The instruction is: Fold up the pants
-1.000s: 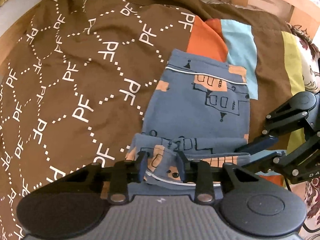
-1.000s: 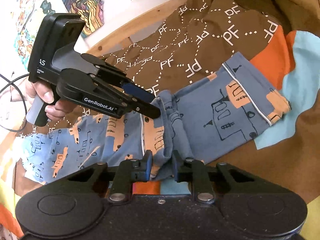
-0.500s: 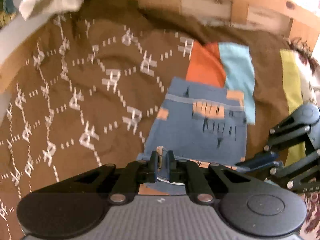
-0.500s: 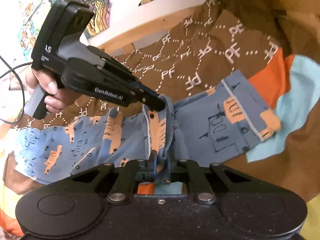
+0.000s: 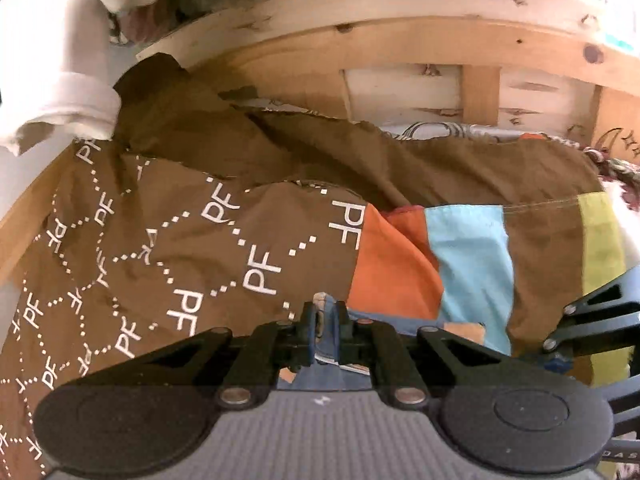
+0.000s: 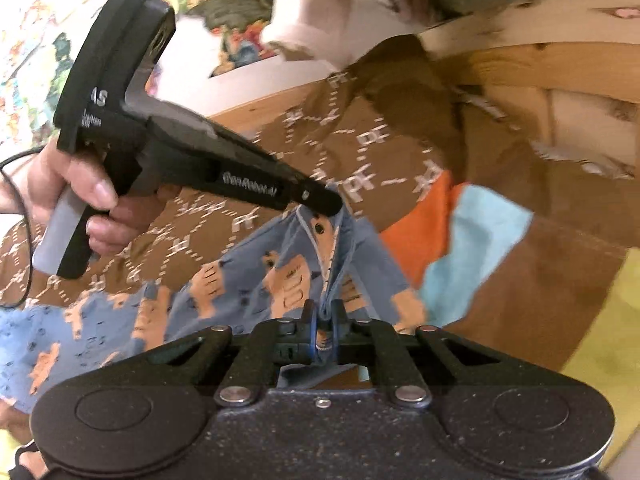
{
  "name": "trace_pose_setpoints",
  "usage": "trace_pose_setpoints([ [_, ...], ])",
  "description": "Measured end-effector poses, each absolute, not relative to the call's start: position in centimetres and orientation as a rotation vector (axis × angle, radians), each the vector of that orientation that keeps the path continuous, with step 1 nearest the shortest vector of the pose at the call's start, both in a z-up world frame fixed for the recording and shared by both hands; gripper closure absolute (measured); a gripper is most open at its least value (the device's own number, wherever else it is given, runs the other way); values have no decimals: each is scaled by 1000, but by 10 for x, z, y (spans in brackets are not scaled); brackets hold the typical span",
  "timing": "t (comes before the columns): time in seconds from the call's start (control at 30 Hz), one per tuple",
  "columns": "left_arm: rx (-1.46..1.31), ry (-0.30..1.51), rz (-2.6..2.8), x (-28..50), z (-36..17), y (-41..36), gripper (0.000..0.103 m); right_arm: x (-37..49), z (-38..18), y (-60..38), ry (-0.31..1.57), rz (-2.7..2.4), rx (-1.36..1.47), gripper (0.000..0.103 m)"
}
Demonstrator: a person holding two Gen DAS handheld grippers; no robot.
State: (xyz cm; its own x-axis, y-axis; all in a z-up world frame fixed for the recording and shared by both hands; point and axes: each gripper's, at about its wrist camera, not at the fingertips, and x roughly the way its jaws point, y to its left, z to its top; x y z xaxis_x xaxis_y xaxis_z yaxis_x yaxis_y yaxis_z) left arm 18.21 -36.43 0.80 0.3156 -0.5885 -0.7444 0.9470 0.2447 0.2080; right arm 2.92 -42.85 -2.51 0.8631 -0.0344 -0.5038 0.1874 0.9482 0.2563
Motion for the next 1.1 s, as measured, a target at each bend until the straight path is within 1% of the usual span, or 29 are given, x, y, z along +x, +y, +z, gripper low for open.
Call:
trace_pose_setpoints([
  [0.23,710,611,-1079,185,-12,-373,94,35,-30,-443,523,-184,293,96],
  [0.33,705,626,-1065,186,-17,-377,92,36,-31,-442,530,-195,279,96],
  [0.37,702,636,-1058,188,-18,-378,86,37,-33,-443,535,-197,273,96],
  [0.4,698,641,-1040,188,-18,-378,83,39,-34,-443,540,-201,265,96],
  [0.43,689,643,-1026,189,-18,-378,76,40,-34,-443,541,-208,256,96],
  [0.47,679,649,-1009,191,-17,-378,64,41,-35,-443,541,-214,250,96],
  [0.53,654,650,-983,192,-14,-374,53,41,-36,-444,545,-222,240,96],
  [0.57,641,652,-977,193,-12,-370,50,42,-37,-444,549,-226,234,95],
  [0.6,627,653,-968,195,-10,-365,50,41,-37,-443,552,-232,224,95],
  [0.63,608,653,-956,197,-7,-359,45,41,-37,-442,552,-238,210,91],
  [0.67,583,652,-941,198,-4,-349,37,40,-37,-441,550,-250,193,80],
  [0.7,556,651,-922,199,0,-339,32,38,-36,-439,548,-260,178,77],
  [0.73,519,648,-889,201,3,-325,25,37,-35,-438,542,-258,172,73],
  [0.77,470,649,-850,202,7,-309,20,35,-33,-436,531,-261,157,65],
  [0.8,428,654,-820,203,10,-293,19,34,-32,-433,518,-264,135,59],
  [0.87,377,662,-764,201,12,-260,19,33,-29,-426,495,-249,95,40],
  [0.93,357,665,-687,195,11,-225,19,33,-28,-417,479,-227,60,34],
  [1.0,377,645,-615,182,8,-192,19,35,-27,-409,476,-202,31,31],
  [1.07,410,634,-545,167,1,-165,19,37,-28,-400,482,-169,-14,22],
  [1.1,419,637,-526,159,-3,-153,19,39,-30,-395,491,-152,-46,21],
])
